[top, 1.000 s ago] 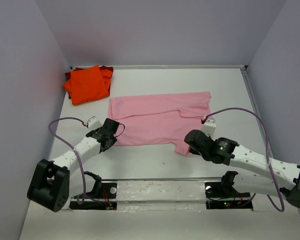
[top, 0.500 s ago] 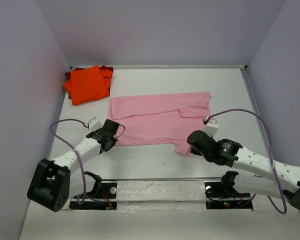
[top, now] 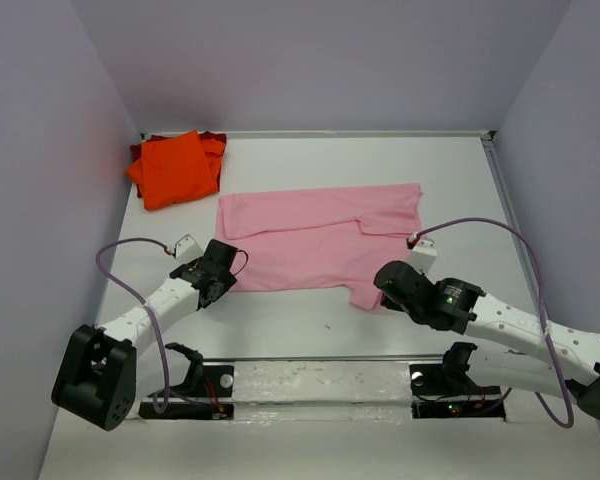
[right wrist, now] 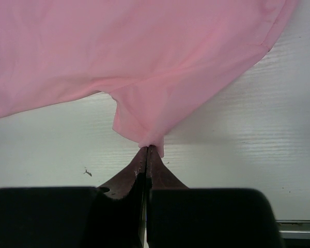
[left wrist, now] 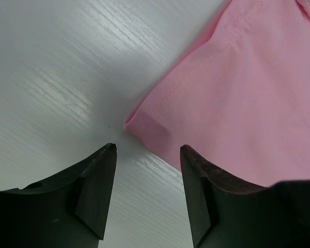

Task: Fold and stack the t-shirts
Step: Fold the tshirt

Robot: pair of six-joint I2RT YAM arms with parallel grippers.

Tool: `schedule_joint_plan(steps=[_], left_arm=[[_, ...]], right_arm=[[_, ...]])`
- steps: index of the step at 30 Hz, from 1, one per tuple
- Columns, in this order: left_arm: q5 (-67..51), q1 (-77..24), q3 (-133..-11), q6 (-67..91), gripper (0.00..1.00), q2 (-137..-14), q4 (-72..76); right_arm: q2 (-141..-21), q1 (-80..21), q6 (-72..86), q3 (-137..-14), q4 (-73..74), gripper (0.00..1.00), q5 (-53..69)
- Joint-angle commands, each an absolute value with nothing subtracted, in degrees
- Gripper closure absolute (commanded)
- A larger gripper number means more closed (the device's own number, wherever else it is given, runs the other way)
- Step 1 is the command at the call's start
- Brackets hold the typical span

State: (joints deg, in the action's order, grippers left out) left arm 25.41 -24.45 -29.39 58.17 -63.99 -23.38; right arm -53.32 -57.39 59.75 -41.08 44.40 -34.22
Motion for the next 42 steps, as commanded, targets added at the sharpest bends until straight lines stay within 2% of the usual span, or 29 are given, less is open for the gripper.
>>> schedule_joint_plan(steps=[1,7,11,13,14,15,16,17,18,27,33,42], left_arm=[[28.5,-24.9,-30.2,59.1,0.38,-63.9,-24.8],[29.5,-24.9,-31.5,60.5,0.42,-67.5,-25.7],[30.4,-24.9,-31.6,61.4,0.51,-67.8,-26.2],[30.8,-24.9,-31.7,62.1,0.63,-67.8,-26.6],[30.9,-24.9,-31.7,62.3,0.63,-67.9,-26.5],[31.2,-24.9,-31.8,62.4,0.74,-68.0,-26.5],[31.3,-24.9,-31.8,62.8,0.79,-68.4,-26.8],[31.2,-24.8,-31.8,62.7,0.94,-68.6,-26.6],[31.0,-24.8,-31.9,63.1,0.99,-69.0,-27.0],[31.1,-25.0,-33.7,59.8,1.0,-66.0,-26.6],[31.0,-24.9,-38.0,55.5,1.0,-66.6,-26.8],[31.0,-24.9,-40.3,50.7,1.0,-66.4,-24.5]], right_arm=[[-52.2,-57.3,59.7,-41.0,42.5,1.0,-35.1],[-49.6,-57.3,59.4,-39.1,41.7,1.0,-34.1],[-48.1,-57.3,59.1,-38.6,41.7,1.0,-33.9],[-46.6,-57.3,59.1,-38.1,41.8,1.0,-33.8],[-46.6,-57.3,59.0,-37.9,41.8,1.0,-33.8],[-45.8,-57.3,58.9,-37.6,42.0,1.0,-33.8],[-45.4,-57.3,58.8,-37.4,42.1,1.0,-33.7],[-45.0,-57.3,58.7,-37.4,42.2,1.0,-33.7],[-44.9,-57.3,58.6,-37.3,42.4,1.0,-33.7],[-48.3,-57.3,60.2,-41.4,44.6,1.0,-39.4],[-58.2,-56.7,59.1,-49.2,44.7,1.0,-46.4],[-67.1,-49.4,56.1,-54.0,44.9,1.0,-53.4]])
